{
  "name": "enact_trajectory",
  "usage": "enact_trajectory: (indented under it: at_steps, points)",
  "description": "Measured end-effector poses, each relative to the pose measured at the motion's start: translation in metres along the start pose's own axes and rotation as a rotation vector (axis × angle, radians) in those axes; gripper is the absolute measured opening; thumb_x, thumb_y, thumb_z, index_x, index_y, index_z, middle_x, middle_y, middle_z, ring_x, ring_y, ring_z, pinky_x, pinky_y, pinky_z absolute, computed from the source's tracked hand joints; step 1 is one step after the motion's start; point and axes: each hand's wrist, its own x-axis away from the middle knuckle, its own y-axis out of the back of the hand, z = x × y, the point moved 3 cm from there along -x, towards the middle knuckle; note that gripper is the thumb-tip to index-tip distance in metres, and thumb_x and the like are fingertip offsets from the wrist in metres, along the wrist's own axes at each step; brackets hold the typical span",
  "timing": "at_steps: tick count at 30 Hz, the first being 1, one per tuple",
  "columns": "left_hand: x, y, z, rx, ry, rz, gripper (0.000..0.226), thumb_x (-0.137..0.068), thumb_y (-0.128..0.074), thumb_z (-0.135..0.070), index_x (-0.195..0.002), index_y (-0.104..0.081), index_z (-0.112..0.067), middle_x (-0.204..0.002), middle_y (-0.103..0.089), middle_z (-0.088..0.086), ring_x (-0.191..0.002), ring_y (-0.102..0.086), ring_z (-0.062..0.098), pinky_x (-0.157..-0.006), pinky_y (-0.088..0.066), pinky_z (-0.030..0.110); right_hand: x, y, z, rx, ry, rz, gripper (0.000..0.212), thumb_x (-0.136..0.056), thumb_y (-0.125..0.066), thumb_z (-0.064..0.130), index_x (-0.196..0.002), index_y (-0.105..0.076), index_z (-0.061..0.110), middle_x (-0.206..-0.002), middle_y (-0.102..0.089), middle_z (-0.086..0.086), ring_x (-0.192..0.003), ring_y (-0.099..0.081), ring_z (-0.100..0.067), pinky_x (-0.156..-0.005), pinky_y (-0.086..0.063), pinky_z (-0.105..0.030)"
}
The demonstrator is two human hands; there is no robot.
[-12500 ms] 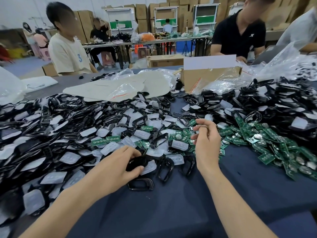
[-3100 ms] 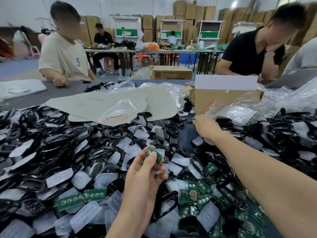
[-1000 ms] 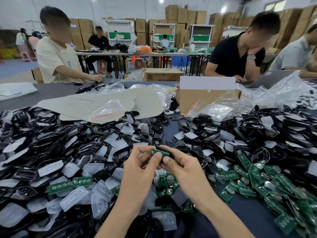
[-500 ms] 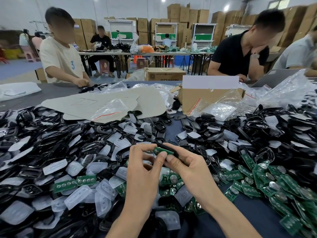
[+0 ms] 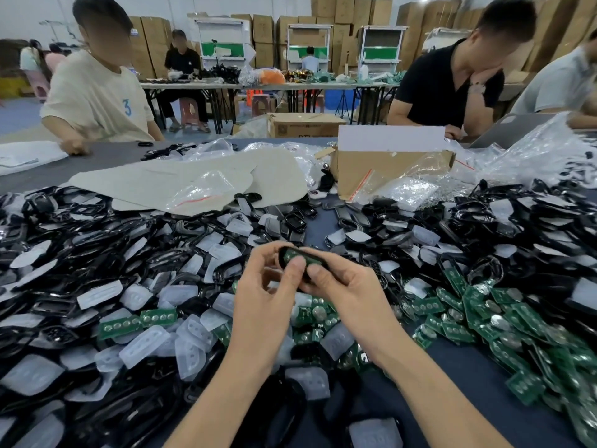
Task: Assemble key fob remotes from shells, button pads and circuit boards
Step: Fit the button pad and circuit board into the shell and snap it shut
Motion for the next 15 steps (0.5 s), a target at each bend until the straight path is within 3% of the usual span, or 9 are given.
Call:
enact_trajectory:
  at_steps: [3,6,8,10,13,15]
  points:
    - [0.002,-0.003,0.0,-0.087,-0.019,0.042,0.013,-0.096,-0.061,-0.033,-0.109,-0.061,-0.034,-0.099,-0.065,-0.002,-0.077,-0.06,0.003,-0.062,-0.047,0.015,0.005,-0.006,0.005,-0.005,0.001,0.031,0.029,-0.103,-0.051,0.003,-0.125,-0.069,0.012,-0.118,-0.075,-0.006,-0.11,-0.071,-0.019,-0.088,-0.057,-0.024]
    - [0.005,-0.001,-0.004,-0.115,-0.086,0.04,0.011,-0.099,-0.055,-0.037,-0.11,-0.059,-0.037,-0.099,-0.065,-0.006,-0.076,-0.058,0.007,-0.062,-0.048,0.024,0.011,-0.003,0.013,0.06,-0.058,0.068,0.03,-0.106,-0.048,0.015,-0.132,-0.064,0.013,-0.122,-0.072,-0.005,-0.113,-0.069,-0.017,-0.09,-0.055,-0.02]
    - [0.006,0.004,-0.009,-0.06,-0.106,0.005,0.008,-0.103,-0.05,-0.037,-0.105,-0.056,-0.043,-0.091,-0.066,-0.013,-0.073,-0.061,0.011,-0.061,-0.055,0.032,0.017,0.008,0.024,0.261,-0.116,0.096,0.03,-0.105,-0.051,0.03,-0.133,-0.061,0.028,-0.126,-0.067,0.005,-0.106,-0.067,0.0,-0.082,-0.051,-0.01]
    - [0.006,0.008,-0.012,-0.02,-0.099,-0.03,0.007,-0.105,-0.047,-0.037,-0.103,-0.053,-0.041,-0.092,-0.07,-0.011,-0.075,-0.068,0.019,-0.06,-0.058,0.035,0.028,0.027,0.038,0.548,-0.157,0.141,0.017,-0.104,-0.05,0.042,-0.118,-0.059,0.045,-0.119,-0.061,0.021,-0.091,-0.061,0.016,-0.073,-0.047,-0.006]
    - [0.007,0.011,-0.013,0.046,-0.076,-0.036,0.007,-0.105,-0.045,-0.038,-0.1,-0.05,-0.037,-0.089,-0.072,-0.006,-0.068,-0.069,0.024,-0.052,-0.055,0.029,0.052,0.054,0.051,0.862,-0.29,0.28,0.018,-0.101,-0.049,0.052,-0.104,-0.061,0.038,-0.091,-0.064,0.022,-0.08,-0.064,0.006,-0.067,-0.044,-0.014]
    - [0.008,0.012,-0.014,0.053,-0.07,-0.027,0.011,-0.105,-0.046,-0.037,-0.096,-0.049,-0.041,-0.079,-0.068,-0.01,-0.06,-0.067,0.022,-0.05,-0.054,0.028,0.071,0.063,0.051,1.02,-0.389,0.397,0.024,-0.097,-0.052,0.057,-0.105,-0.062,0.037,-0.094,-0.065,0.018,-0.081,-0.064,0.003,-0.071,-0.047,-0.019]
